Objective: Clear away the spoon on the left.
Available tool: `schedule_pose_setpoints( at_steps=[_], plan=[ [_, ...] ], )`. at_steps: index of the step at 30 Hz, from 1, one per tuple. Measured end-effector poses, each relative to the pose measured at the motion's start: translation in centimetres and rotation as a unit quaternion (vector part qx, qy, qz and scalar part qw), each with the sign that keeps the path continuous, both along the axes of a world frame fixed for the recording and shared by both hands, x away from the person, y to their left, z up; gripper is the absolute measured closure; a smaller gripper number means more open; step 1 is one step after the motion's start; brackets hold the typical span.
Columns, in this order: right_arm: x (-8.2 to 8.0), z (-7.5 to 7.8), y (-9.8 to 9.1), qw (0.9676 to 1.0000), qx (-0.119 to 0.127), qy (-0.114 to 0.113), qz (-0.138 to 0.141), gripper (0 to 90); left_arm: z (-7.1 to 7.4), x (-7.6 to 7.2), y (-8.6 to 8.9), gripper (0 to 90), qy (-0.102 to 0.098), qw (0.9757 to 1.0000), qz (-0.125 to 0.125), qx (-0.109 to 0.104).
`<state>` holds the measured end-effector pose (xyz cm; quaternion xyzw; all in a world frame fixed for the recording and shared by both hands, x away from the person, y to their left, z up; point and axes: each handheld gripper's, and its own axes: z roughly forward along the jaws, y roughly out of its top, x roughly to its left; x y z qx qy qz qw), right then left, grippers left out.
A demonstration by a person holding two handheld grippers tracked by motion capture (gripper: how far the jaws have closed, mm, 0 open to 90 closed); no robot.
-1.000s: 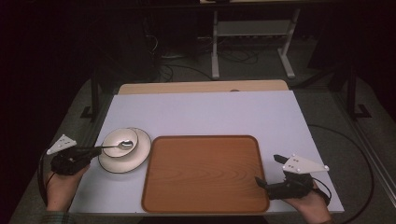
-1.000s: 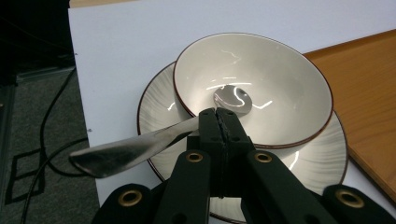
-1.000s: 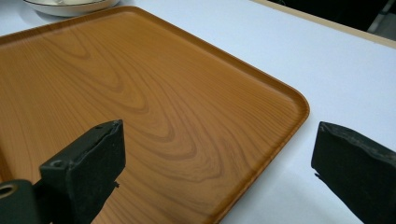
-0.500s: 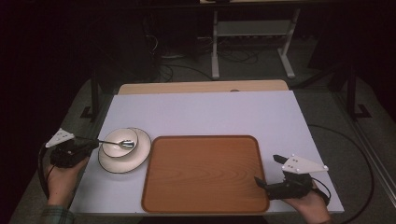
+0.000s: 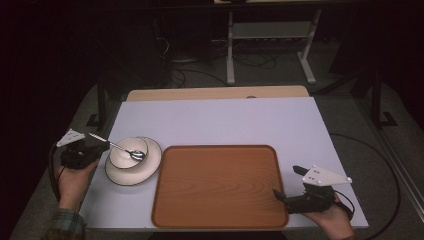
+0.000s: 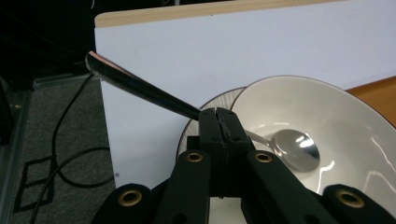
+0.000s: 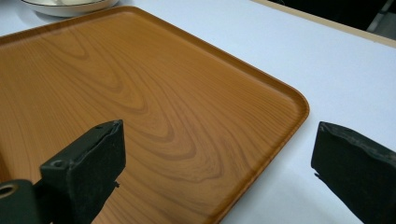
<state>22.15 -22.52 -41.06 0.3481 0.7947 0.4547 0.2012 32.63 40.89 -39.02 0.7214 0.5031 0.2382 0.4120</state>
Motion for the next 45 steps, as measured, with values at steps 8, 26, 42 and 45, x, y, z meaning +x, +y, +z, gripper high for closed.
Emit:
schedule_pose_setpoints(
  at_steps=[8, 26, 42, 45],
  plan=[
    [0.0, 0.0, -0.1, 1.0, 0.002, -0.001, -0.002, 5.8, 0.0, 1.5, -0.4, 89.3, -0.001, 1.0, 0.003, 0.001],
    [-0.1, 0.0, -0.2, 1.0, 0.001, -0.002, -0.002, 5.8, 0.3, 1.2, 0.2, 87.1, -0.001, 0.9999, 0.011, -0.01],
    [-0.1, 0.1, -0.2, 1.0, 0.002, -0.004, -0.002, 5.8, 0.3, -0.4, 0.5, 46.3, 0.0, 0.9988, 0.032, -0.038],
    [-0.1, 0.1, -0.2, 1.0, 0.002, -0.004, -0.002, 5.8, 0.4, 0.2, 0.3, 41.5, -0.005, 0.9982, 0.046, -0.037]
  ],
)
